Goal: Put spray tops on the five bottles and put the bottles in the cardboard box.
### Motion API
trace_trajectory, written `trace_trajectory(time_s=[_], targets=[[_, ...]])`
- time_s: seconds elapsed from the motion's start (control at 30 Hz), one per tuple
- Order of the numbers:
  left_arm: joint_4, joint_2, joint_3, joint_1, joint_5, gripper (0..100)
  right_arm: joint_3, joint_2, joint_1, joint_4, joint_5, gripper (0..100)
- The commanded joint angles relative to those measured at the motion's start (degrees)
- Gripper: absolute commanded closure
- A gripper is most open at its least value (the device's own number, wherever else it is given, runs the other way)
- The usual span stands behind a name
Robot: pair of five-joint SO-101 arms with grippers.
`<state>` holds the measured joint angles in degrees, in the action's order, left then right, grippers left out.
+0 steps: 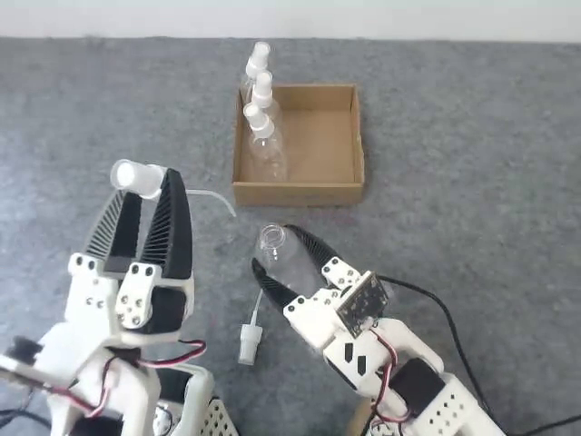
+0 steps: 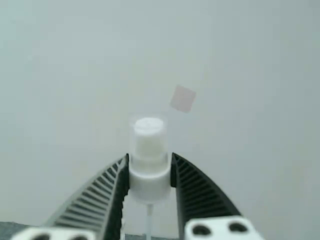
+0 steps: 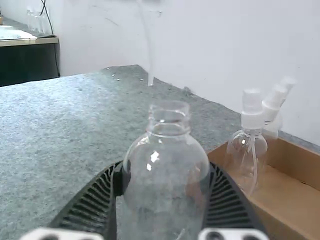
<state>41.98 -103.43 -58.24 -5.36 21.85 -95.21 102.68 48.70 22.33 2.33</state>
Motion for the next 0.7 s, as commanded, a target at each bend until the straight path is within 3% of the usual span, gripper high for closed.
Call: trace_trajectory(time_s=[0.0, 0.13, 0.67], targets=[[-1.7, -1.1, 1.5, -0.5, 0.7, 98, -1.2, 1.0, 1.5, 1.2, 4.5, 91.9], [-1.3, -1.1, 1.9, -3.8, 0.4, 98, -1.2, 1.0, 3.3, 2.6, 7.6, 91.9], [1.3, -1.1, 2.8, -11.7, -4.3, 98, -1.2, 1.0, 3.1, 2.6, 7.7, 91.9]])
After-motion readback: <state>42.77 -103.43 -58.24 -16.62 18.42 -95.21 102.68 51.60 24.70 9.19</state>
